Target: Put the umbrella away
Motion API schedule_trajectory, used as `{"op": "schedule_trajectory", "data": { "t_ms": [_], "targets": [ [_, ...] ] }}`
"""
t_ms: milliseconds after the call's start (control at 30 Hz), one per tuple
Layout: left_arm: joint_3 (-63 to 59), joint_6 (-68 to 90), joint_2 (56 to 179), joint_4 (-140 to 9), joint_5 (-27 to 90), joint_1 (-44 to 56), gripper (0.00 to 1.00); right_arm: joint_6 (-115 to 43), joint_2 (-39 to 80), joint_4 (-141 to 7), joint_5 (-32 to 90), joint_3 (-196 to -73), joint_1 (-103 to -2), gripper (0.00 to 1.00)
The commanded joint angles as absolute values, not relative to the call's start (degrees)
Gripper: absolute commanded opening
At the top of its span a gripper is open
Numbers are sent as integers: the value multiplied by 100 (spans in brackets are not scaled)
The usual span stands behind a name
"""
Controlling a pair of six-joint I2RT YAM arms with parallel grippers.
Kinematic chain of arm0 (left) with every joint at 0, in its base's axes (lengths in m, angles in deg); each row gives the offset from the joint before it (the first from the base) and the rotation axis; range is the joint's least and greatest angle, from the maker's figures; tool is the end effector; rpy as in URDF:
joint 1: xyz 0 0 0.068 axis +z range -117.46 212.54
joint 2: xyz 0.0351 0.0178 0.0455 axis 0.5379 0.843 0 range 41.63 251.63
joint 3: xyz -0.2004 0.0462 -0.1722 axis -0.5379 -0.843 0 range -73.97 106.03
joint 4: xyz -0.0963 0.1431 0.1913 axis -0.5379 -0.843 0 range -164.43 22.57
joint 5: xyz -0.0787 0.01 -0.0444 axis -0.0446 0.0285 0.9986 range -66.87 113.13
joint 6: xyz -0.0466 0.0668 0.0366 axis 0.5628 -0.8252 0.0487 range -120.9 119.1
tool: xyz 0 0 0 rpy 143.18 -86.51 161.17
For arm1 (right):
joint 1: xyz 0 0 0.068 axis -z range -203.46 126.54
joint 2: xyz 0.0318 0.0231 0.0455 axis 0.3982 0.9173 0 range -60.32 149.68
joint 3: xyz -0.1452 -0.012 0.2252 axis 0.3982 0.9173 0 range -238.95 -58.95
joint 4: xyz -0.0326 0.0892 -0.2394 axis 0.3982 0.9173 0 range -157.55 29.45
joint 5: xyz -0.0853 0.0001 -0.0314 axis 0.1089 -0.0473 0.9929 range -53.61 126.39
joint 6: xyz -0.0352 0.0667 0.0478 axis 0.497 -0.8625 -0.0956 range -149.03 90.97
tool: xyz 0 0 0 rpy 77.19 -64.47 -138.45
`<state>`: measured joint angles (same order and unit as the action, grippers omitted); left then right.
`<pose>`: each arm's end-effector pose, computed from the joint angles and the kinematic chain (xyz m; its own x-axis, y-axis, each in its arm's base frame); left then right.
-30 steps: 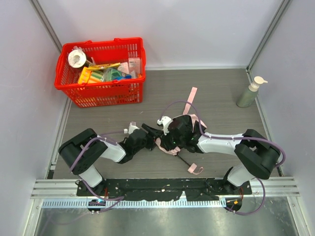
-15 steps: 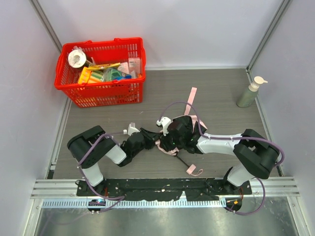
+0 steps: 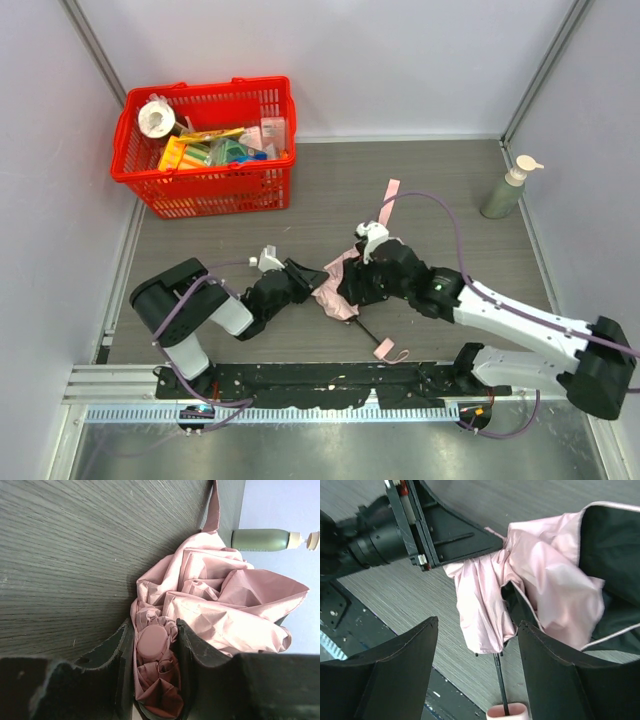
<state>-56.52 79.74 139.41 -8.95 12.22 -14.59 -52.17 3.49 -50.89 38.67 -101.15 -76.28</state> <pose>0.2123 -0.2066 0.0864 -0.6332 -0.7419 -0.2205 -0.1521 0.3986 -0.9044 0.1670 0.2148 0.2181 -0.6496 -0.2066 -0.7317 -0.5675 0.7722 0.2858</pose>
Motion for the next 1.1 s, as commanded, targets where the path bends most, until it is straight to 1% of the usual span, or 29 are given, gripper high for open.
{"op": "schedule_trajectory", "data": {
  "t_ms": [0, 100, 167, 267, 333, 367, 433, 467, 500, 533, 567, 600, 700, 733, 833, 900, 933, 967, 1000, 1033, 1067],
  "targets": [
    [-5859, 6863, 13831, -1443, 1170, -1448, 0, -5794, -116, -4312, 4473, -10298, -7541, 70],
    [-5868, 6731, 13700, -1452, 1267, -1448, 0, -5830, 50, -4294, 4430, -10517, -7435, 66],
    [-5859, 6626, 13620, -1400, 1364, -1457, 0, -5637, 252, -4460, 4228, -10702, -7435, 66],
    [-5850, 6476, 13524, -1295, 1417, -1492, 0, -5383, 690, -4549, 4604, -11000, -7435, 63],
    [-5885, 6379, 13471, -1250, 1373, -1509, 0, -5216, 1032, -4602, 4771, -11124, -7435, 60],
    [-5920, 6353, 13445, -1215, 1338, -1509, 0, -5180, 1139, -4611, 4773, -11159, -7435, 52],
    [-6000, 6318, 13418, -1014, 1242, -1509, 0, -5170, 1377, -4663, 4606, -11134, -7444, 45],
    [-6043, 6309, 13418, -908, 1232, -1509, 0, -5197, 1360, -4724, 4484, -10925, -7444, 42],
    [-6079, 6309, 13418, -811, 1215, -1509, 0, -5241, 1255, -4873, 4413, -10818, -7444, 32],
    [-6088, 6309, 13418, -784, 1197, -1509, 0, -5267, 1185, -4944, 4151, -10565, -7444, 28],
    [-6070, 6291, 13435, -793, 1188, -1518, 0, -5346, 1019, -4997, 3896, -10353, -7461, 18],
    [-6044, 6282, 13453, -784, 1197, -1518, 0, -5408, 895, -4997, 3833, -10264, -7488, 12],
    [-6000, 6265, 13479, -766, 1136, -1501, 0, -5732, 238, -4779, 3727, -9843, -7593, 6],
    [-6000, 6265, 13488, -766, 1118, -1492, 0, -5829, 104, -4725, 3727, -9754, -7593, 5],
    [-6017, 6308, 13480, -749, 1118, -1430, 0, -6460, -528, -4611, 3201, -9211, -7602, 5],
    [-6052, 6335, 13480, -670, 1144, -1386, 0, -6812, -766, -4358, 3277, -8990, -7611, 7],
    [-6061, 6326, 13471, -635, 1162, -1378, 0, -6849, -854, -4147, 3339, -8980, -7602, 12],
    [-6061, 6317, 13462, -635, 1188, -1378, 0, -6815, -1020, -3971, 3549, -9102, -7602, 14],
    [-6061, 6335, 13453, -678, 1223, -1386, 0, -6727, -1083, -3699, 3620, -9216, -7611, 19],
    [-6061, 6361, 13453, -705, 1241, -1386, 0, -6700, -1171, -3592, 4048, -9522, -7602, 25],
    [-6079, 6396, 13471, -670, 1250, -1395, 0, -6700, -1171, -3478, 4182, -9682, -7602, 36]
  ]
}}
